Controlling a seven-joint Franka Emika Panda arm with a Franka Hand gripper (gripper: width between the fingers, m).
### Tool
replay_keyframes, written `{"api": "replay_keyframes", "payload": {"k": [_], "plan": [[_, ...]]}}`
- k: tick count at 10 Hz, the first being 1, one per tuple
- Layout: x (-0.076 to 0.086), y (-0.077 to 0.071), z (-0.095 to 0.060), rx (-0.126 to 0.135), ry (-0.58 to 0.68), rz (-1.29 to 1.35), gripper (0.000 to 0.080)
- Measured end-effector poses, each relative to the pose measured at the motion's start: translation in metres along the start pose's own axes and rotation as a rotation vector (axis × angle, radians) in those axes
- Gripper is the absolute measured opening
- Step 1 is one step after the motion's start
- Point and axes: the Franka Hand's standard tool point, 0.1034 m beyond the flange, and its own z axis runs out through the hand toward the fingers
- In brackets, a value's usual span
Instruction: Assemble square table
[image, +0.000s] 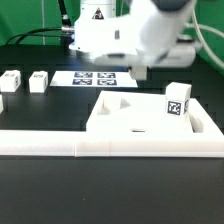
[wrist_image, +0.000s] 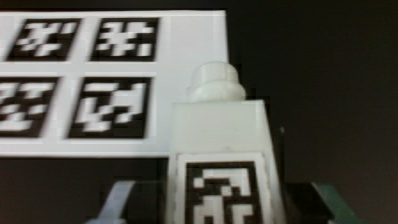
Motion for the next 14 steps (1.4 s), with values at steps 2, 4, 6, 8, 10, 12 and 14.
{"api": "replay_keyframes", "payload": {"k": [2,4,6,8,10,12,14], "plan": [[-0.011,0.014,-0.023,0.01,0.054,-0.016,0.0288],[-0.009,0.031,-0.057,0.019,0.187,-0.032,0.0288],[-0.007,0.042,-0.073,0.018,0.291,-0.042,0.0288],[-0.004,0.046,-0.079,0.016,0.42,-0.041,0.0288],[-0.005,0.047,-0.075,0.016,0.404,-0.04,0.029],[-0.005,0.047,-0.075,0.016,0.405,-0.04,0.029],[-0.006,0.062,-0.109,0.024,0.396,-0.094,0.029]]}}
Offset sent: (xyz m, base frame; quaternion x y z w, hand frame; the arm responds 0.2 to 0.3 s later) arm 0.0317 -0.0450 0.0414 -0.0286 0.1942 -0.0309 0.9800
